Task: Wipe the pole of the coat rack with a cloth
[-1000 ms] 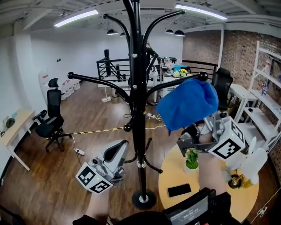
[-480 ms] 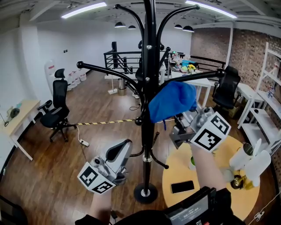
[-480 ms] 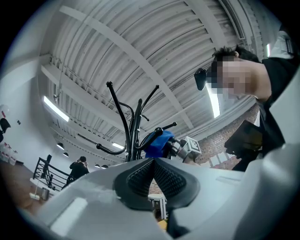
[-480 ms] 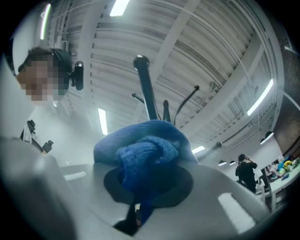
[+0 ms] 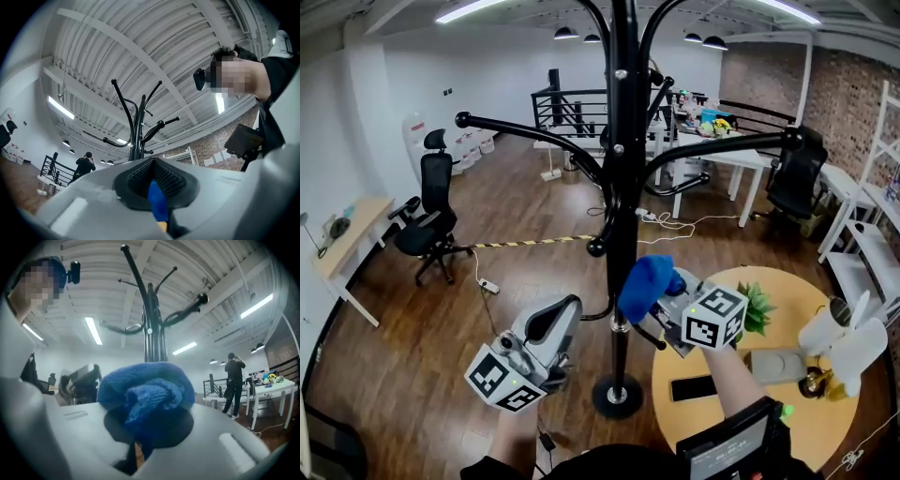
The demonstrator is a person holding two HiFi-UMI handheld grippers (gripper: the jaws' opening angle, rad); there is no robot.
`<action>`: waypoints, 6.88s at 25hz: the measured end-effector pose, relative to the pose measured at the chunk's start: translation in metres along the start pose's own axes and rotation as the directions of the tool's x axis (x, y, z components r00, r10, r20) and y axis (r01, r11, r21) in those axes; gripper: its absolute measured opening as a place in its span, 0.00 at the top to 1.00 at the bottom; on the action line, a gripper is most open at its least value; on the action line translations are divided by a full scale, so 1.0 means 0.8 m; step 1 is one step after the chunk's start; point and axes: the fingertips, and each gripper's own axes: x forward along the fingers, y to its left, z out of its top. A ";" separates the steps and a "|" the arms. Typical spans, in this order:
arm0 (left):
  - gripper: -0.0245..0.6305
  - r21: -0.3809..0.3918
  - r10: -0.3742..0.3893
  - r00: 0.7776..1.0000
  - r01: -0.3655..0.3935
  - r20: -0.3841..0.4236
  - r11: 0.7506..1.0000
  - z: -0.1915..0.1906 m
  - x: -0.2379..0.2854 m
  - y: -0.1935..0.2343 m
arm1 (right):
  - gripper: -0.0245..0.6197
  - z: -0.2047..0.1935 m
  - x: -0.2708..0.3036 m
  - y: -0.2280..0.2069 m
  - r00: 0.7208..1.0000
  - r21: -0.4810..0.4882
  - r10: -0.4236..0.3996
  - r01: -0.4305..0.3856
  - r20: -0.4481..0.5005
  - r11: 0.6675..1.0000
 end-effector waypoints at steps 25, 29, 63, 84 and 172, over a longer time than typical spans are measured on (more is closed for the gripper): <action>0.97 -0.083 -0.034 0.997 0.028 -0.075 0.996 -0.063 0.020 -0.013 | 0.93 -0.208 -0.019 0.003 0.819 0.058 0.054 -0.026 -0.571 0.998; 0.97 -0.070 -0.025 0.997 0.021 -0.067 0.997 -0.056 0.012 -0.013 | 0.93 -0.182 0.002 0.003 0.882 0.073 0.049 -0.016 -0.469 0.997; 0.97 0.011 -0.071 0.997 0.071 0.038 0.997 0.008 0.006 -0.024 | 0.93 0.330 -0.111 0.085 0.851 -0.214 0.005 0.126 0.525 0.969; 0.97 -0.050 -0.002 0.998 -0.001 -0.064 0.999 -0.030 -0.026 -0.024 | 0.93 -0.137 0.004 0.006 0.903 -0.028 -0.063 0.057 -0.425 0.998; 0.97 -0.105 -0.048 0.997 0.041 -0.067 0.994 -0.062 0.004 -0.018 | 0.93 -0.202 -0.053 0.011 0.747 0.018 -0.018 0.041 -0.664 0.999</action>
